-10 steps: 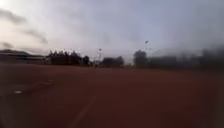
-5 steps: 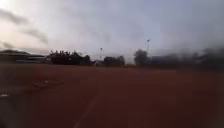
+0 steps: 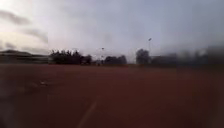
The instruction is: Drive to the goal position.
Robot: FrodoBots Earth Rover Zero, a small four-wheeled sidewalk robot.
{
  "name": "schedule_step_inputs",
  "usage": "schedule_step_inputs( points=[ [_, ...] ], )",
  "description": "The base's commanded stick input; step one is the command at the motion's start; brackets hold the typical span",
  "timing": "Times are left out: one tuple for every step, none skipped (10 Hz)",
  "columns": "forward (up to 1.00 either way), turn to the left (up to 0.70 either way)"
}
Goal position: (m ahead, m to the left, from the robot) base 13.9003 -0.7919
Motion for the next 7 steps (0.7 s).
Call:
schedule_step_inputs(
  points=[
    [0.7, 0.0],
    [0.7, 0.0],
    [0.7, 0.0],
    [0.7, 0.0],
    [0.7, 0.0],
    [0.7, 0.0],
    [0.7, 0.0]
  ],
)
